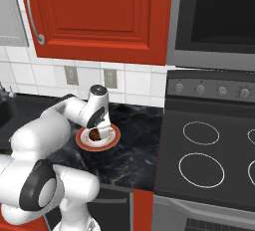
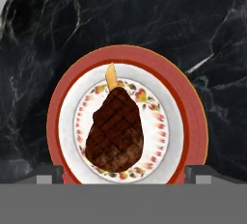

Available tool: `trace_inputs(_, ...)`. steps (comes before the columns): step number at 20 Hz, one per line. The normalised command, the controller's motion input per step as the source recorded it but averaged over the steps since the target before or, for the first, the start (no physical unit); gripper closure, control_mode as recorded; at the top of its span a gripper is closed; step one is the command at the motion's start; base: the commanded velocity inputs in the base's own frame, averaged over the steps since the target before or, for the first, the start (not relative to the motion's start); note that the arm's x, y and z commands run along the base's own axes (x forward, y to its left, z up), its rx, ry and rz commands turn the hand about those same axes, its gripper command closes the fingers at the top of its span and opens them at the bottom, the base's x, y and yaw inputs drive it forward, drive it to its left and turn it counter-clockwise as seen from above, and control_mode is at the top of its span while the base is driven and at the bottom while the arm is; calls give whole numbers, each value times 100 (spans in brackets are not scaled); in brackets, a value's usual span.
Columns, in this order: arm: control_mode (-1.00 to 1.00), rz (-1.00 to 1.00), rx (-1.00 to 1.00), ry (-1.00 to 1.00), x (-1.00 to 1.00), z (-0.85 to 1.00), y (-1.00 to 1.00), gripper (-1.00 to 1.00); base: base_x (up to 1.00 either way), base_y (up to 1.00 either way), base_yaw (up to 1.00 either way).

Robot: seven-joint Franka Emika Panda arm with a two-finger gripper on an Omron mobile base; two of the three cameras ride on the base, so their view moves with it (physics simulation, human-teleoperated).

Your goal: Place the steak on the counter behind the older steak on the same shelf of the fridge to maintain FIFO order. Close the fridge door when finished.

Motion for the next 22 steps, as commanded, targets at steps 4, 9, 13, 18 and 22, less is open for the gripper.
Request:
trace_inputs(4, -100, 0, 1, 2, 23, -9, -11, -100, 0, 0, 0)
trace_inputs(9, -100, 1, 0, 1, 3, -16, -4, -100, 0, 0, 0)
trace_inputs(13, -100, 0, 0, 0, 0, -17, 0, -100, 0, 0, 0)
trace_inputs(18, -100, 0, 0, 0, 0, -13, 0, -100, 0, 0, 0)
trace_inputs(22, -100, 0, 0, 2, 4, -7, 0, -100, 0, 0, 0)
